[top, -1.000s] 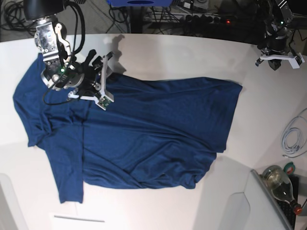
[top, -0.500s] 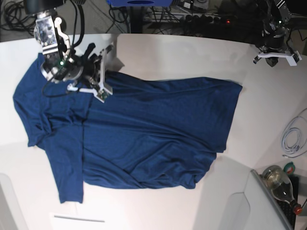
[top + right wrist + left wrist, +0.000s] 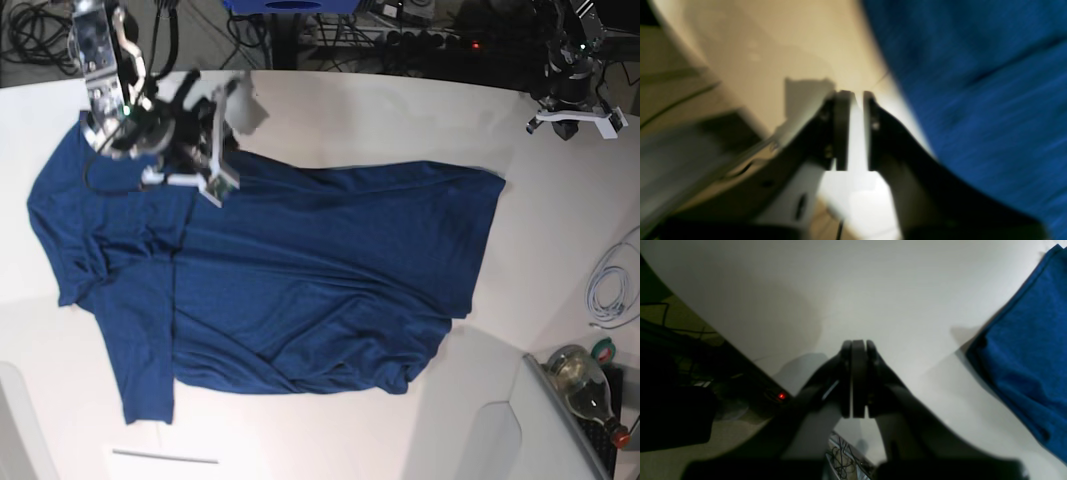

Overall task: Layout the t-shirt on the table in an organized manner, then fold the t-shirt properly
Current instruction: 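Release the shirt and reposition the right gripper over the shoulder fabric, then grasp the shirt's shoulder corners with both grippers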

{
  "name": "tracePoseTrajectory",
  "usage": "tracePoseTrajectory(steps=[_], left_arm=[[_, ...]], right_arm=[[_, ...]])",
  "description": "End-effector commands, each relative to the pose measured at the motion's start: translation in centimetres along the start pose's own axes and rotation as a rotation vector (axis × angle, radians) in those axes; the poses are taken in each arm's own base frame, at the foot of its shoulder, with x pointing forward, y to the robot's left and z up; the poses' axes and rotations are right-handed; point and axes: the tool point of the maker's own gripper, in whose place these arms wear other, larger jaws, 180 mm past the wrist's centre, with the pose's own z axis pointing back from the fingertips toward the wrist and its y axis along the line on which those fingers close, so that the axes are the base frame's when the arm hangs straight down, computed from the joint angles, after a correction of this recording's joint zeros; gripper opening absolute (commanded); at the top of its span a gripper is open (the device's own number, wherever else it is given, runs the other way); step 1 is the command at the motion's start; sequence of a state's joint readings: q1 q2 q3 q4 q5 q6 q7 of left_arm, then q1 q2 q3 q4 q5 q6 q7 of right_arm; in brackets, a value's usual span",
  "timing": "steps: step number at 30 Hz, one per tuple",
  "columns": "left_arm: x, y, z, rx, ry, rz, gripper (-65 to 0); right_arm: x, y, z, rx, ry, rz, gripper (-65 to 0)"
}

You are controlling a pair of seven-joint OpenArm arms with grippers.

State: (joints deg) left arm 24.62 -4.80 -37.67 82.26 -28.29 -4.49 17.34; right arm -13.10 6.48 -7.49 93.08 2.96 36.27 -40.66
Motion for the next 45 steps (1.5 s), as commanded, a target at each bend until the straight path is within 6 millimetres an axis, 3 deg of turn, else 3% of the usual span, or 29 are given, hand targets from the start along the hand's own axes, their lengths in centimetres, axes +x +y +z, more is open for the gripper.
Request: tracePoseTrajectory(steps=[1, 3, 8, 18, 20, 24, 28, 35, 45], left_arm=[[1.5, 0.1, 0.1, -0.003, -0.045, -0.014, -65.0], [1.5, 0.2, 0.2, 0.000, -0.046, -0.014, -65.0], [1.4, 0.5, 0.3, 0.006, -0.042, -0.015, -65.0], [1.3, 0.5, 0.2, 0.007, -0.039, -0.013, -65.0], [1.3, 0.5, 0.2, 0.006, -0.040, -0.012, -65.0], [1.3, 0.5, 0.2, 0.006, -0.040, -0.012, -65.0], [1.3, 0.5, 0.2, 0.006, -0.040, -0.012, -65.0], [1.3, 0.4, 0.1, 0.003, -0.040, -0.012, -65.0], [1.8, 0.3, 0.0, -0.003, -0.045, -0.029, -65.0]], right_arm=[[0.8, -0.6, 0.1, -0.011, -0.023, -0.002, -47.1], [1.2, -1.3, -0.2, -0.018, -0.023, 0.000, -43.5], [0.9, -2.3, -1.2, -0.015, 0.005, -0.012, -43.1], [-0.1, -2.7, -2.3, 0.002, 0.041, -0.036, -43.7], [-0.4, -2.8, -2.6, 0.006, 0.053, -0.042, -47.4], [-0.6, -2.3, -2.2, 0.007, 0.050, -0.034, -65.0], [-0.5, -0.8, -0.9, 0.005, 0.023, -0.018, -64.1], [-2.6, 1.1, -0.4, 0.032, 0.074, -0.025, -63.8], [-4.8, 0.9, 0.1, 0.031, 0.127, -0.013, -63.6]])
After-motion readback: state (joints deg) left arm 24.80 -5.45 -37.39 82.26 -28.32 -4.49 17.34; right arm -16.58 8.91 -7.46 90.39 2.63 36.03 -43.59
